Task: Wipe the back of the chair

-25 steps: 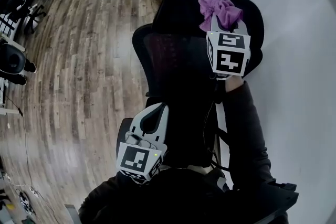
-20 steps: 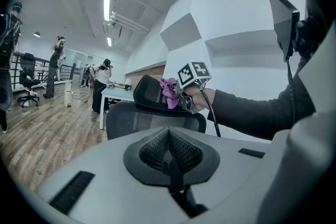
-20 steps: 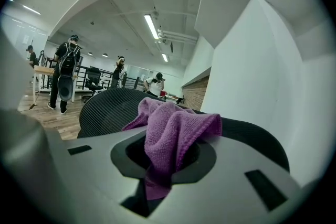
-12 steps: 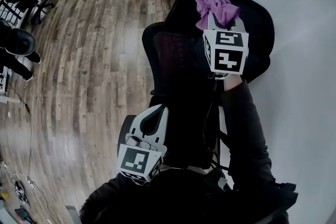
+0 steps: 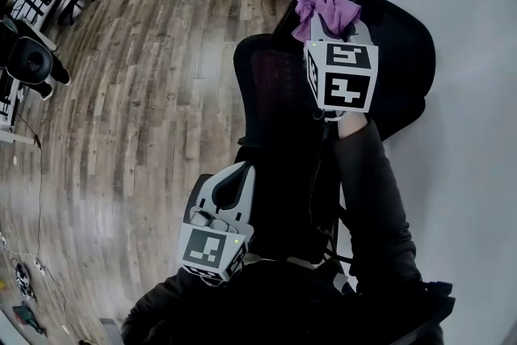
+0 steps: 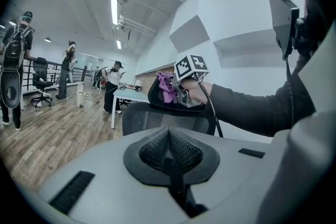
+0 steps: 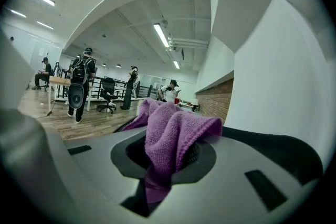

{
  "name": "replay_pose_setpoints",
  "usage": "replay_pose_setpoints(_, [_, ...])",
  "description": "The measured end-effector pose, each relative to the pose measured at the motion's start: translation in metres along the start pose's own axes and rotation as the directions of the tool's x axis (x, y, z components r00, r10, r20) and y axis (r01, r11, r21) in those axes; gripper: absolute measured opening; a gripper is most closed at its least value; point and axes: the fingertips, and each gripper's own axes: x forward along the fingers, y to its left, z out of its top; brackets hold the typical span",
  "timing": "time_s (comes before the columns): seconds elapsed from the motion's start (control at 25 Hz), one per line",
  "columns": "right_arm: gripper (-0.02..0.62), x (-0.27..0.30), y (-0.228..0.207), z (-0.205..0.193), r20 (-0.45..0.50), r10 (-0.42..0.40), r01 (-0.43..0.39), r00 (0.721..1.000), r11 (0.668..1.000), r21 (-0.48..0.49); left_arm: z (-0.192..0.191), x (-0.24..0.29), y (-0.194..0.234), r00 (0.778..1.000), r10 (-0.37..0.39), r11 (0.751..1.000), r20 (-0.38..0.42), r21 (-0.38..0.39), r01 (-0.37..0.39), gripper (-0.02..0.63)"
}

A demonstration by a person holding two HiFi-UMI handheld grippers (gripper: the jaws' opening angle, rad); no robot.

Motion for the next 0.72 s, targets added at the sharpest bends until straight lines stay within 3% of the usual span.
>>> replay_pose_setpoints(0.72, [0.066, 0.003, 0.049, 0.038, 0.087, 0.103, -0.1, 0.991, 0.994, -0.034, 0.004, -0.011, 0.014, 0.999, 0.034, 0.999, 0.015, -0.004, -0.034, 0.0])
